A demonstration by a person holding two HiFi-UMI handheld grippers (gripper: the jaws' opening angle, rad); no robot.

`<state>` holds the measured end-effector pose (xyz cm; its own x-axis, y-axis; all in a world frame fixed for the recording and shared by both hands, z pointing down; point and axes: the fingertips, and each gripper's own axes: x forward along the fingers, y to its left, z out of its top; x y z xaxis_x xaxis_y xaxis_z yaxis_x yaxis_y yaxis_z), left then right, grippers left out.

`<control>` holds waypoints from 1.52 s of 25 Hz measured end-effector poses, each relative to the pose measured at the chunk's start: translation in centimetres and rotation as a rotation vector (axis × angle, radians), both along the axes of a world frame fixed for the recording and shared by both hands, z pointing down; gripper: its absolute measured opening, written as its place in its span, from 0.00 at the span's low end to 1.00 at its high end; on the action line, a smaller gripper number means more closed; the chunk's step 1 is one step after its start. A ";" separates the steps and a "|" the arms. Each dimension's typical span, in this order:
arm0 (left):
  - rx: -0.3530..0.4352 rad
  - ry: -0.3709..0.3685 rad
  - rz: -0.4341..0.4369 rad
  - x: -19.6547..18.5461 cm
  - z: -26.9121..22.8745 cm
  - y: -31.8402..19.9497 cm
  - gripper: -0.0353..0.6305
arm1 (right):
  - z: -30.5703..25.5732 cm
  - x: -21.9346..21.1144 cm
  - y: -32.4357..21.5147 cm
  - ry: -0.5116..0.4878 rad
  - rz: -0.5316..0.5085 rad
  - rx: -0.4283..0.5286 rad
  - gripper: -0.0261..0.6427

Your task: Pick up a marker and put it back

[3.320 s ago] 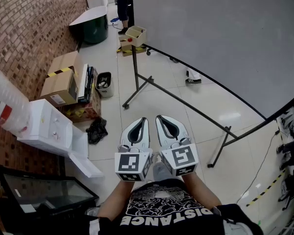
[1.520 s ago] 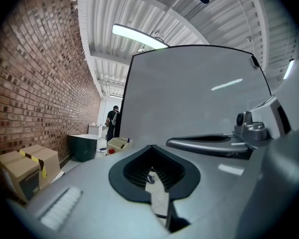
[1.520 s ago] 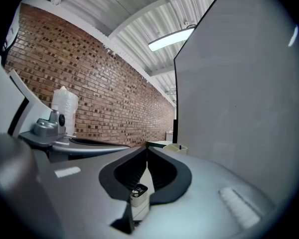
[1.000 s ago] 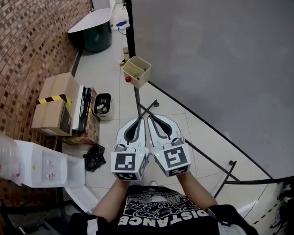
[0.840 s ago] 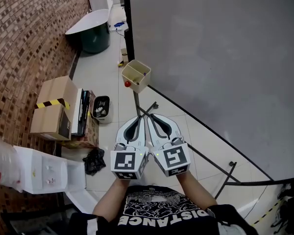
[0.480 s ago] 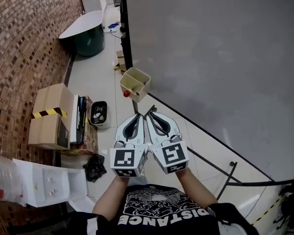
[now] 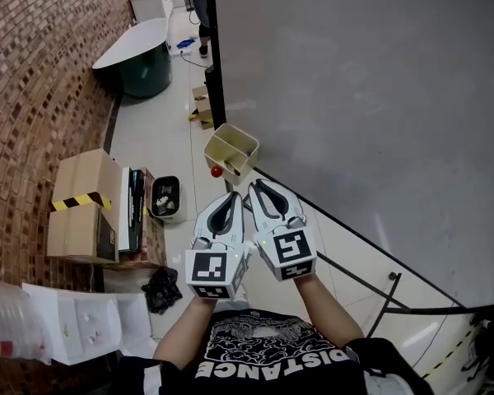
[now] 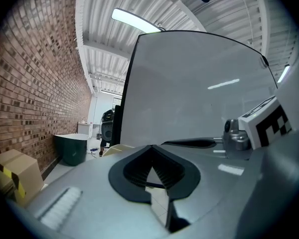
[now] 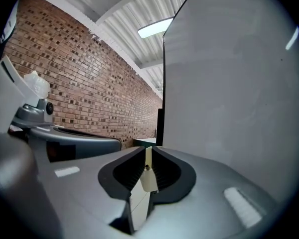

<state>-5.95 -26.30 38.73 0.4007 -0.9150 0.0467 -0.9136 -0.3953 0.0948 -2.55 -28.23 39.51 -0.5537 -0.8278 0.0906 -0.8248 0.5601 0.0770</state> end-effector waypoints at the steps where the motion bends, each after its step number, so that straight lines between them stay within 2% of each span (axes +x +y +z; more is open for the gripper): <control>1: -0.001 -0.001 0.003 -0.1 0.1 -0.3 0.06 | 0.1 -0.1 -0.5 0.001 0.004 -0.001 0.06; 16: -0.017 -0.018 0.013 -2.1 0.6 -3.9 0.06 | 1.6 -0.3 -7.8 0.005 0.088 -0.020 0.11; 18: -0.022 -0.020 0.011 -2.4 0.7 -4.3 0.06 | 2.0 -0.4 -8.5 0.008 0.089 -0.034 0.16; 26: -0.031 -0.022 0.006 -3.3 1.1 -4.9 0.06 | 4.1 -1.0 -10.3 0.030 0.098 -0.081 0.16; 32: -0.041 -0.017 0.005 -3.7 1.4 -4.9 0.06 | 4.3 -0.5 -10.7 0.049 0.147 -0.067 0.10; 38: -0.038 -0.013 0.007 -3.7 1.4 -4.9 0.06 | 4.4 -0.7 -10.8 0.084 0.146 -0.057 0.09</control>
<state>-9.66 -31.19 40.16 0.4064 -0.9096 0.0866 -0.9120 -0.3982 0.0982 -3.21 -38.98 43.94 -0.4162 -0.8913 0.1800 -0.8899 0.4399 0.1205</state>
